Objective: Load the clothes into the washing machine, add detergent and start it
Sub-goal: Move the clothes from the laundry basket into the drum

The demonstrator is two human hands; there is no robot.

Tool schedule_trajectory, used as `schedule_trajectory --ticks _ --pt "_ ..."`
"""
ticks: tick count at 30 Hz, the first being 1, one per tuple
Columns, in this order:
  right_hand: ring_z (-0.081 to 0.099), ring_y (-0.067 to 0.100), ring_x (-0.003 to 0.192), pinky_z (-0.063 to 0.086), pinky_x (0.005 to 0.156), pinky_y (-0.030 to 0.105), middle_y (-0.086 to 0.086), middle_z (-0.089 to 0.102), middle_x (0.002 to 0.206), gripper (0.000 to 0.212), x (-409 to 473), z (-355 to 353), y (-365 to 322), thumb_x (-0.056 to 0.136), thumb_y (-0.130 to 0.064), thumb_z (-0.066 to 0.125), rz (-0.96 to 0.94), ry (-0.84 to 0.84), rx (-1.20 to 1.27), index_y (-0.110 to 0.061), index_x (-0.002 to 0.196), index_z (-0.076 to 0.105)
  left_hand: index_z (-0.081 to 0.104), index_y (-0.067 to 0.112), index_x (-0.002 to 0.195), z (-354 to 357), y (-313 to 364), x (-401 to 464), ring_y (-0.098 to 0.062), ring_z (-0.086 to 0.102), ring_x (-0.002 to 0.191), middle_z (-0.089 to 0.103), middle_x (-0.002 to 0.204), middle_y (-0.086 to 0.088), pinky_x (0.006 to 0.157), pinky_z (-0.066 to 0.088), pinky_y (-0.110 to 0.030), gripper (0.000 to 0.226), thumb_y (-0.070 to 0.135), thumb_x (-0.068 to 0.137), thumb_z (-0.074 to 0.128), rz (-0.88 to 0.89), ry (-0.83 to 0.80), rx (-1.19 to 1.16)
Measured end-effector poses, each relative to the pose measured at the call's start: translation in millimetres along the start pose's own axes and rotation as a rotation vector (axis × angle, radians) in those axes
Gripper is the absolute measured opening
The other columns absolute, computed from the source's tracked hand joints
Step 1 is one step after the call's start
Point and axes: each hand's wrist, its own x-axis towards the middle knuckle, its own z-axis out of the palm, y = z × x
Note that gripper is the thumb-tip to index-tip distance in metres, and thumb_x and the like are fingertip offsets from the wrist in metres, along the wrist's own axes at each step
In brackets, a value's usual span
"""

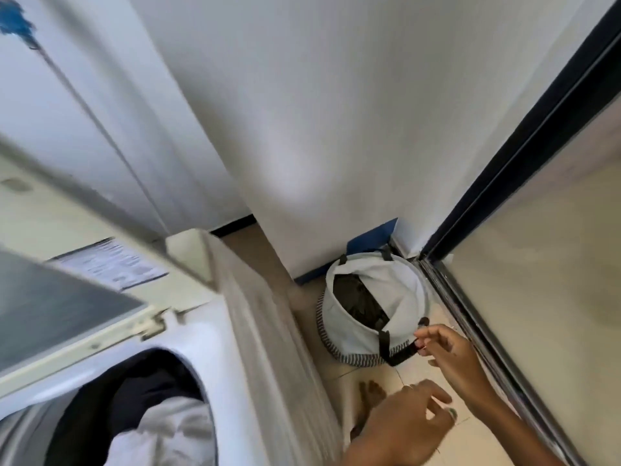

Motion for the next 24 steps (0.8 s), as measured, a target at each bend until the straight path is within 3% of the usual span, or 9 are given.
schedule_trajectory --ticks 4,9,13,16,18,20,22,24 --pt "0.065 0.022 0.079 0.045 0.065 0.025 0.002 0.069 0.086 0.026 87 5 44 0.089 0.002 0.049 0.112 -0.051 -0.136 -0.019 0.083 0.064 0.051 0.037 0.118 3 -20 97 -0.015 0.053 0.114 0.057 0.116 0.01 0.098 0.041 -0.032 0.027 0.039 0.093 0.041 -0.161 0.156 -0.069" --pt "0.063 0.03 0.093 0.05 0.083 0.041 0.006 0.066 0.089 0.02 201 39 107 0.089 -0.002 0.052 0.169 -0.155 -0.264 -0.018 0.081 0.061 0.054 0.022 0.124 -21 -78 217 -0.019 0.053 0.114 0.056 0.123 -0.001 0.094 0.043 -0.029 0.031 0.025 0.093 0.05 -0.321 0.521 -0.138" --pt "0.059 0.029 0.104 0.045 0.085 0.034 0.01 0.064 0.107 0.015 288 78 160 0.091 -0.01 0.052 0.156 -0.271 -0.42 -0.011 0.103 0.061 0.042 0.023 0.137 -54 -134 293 -0.025 0.03 0.136 0.03 0.151 -0.004 0.108 0.031 -0.039 0.049 0.027 0.089 0.055 -0.522 0.745 -0.039" --pt "0.055 0.034 0.11 0.046 0.092 0.041 0.017 0.05 0.122 0.038 342 111 193 0.089 -0.023 0.06 0.114 -0.398 -0.557 -0.012 0.123 0.049 0.032 0.024 0.145 -71 -184 332 -0.028 0.016 0.144 0.012 0.159 -0.006 0.114 0.024 -0.047 0.064 0.024 0.087 0.058 -0.589 0.883 0.031" --pt "0.048 0.037 0.118 0.043 0.098 0.046 0.017 0.037 0.136 0.06 376 136 213 0.085 -0.034 0.064 0.09 -0.461 -0.665 -0.02 0.137 0.036 0.028 0.025 0.147 -71 -215 347 -0.028 0.017 0.145 0.011 0.16 -0.006 0.113 0.026 -0.05 0.068 0.019 0.086 0.059 -0.593 0.982 0.025" --pt "0.034 0.041 0.13 0.036 0.104 0.053 0.016 0.02 0.148 0.086 406 163 225 0.078 -0.043 0.071 0.057 -0.497 -0.751 -0.029 0.145 0.02 0.024 0.025 0.148 -64 -243 355 -0.025 0.023 0.143 0.016 0.159 -0.006 0.111 0.032 -0.046 0.072 0.011 0.086 0.059 -0.492 1.05 -0.028" --pt "0.014 0.043 0.139 0.028 0.107 0.062 0.011 -0.002 0.156 0.11 432 193 234 0.068 -0.049 0.077 0.021 -0.522 -0.818 -0.037 0.148 0.003 0.021 0.025 0.149 -50 -268 361 -0.013 0.031 0.138 0.022 0.157 -0.002 0.106 0.039 -0.034 0.075 0.003 0.086 0.055 -0.367 1.075 -0.065" --pt "-0.004 0.043 0.143 0.021 0.103 0.072 0.006 -0.023 0.156 0.126 449 223 244 0.061 -0.049 0.083 0.024 -0.563 -0.908 -0.04 0.148 -0.009 0.018 0.028 0.15 -34 -288 364 0.017 0.026 0.127 0.022 0.157 0.004 0.097 0.036 -0.01 0.076 -0.002 0.087 0.051 -0.316 1.078 -0.058"
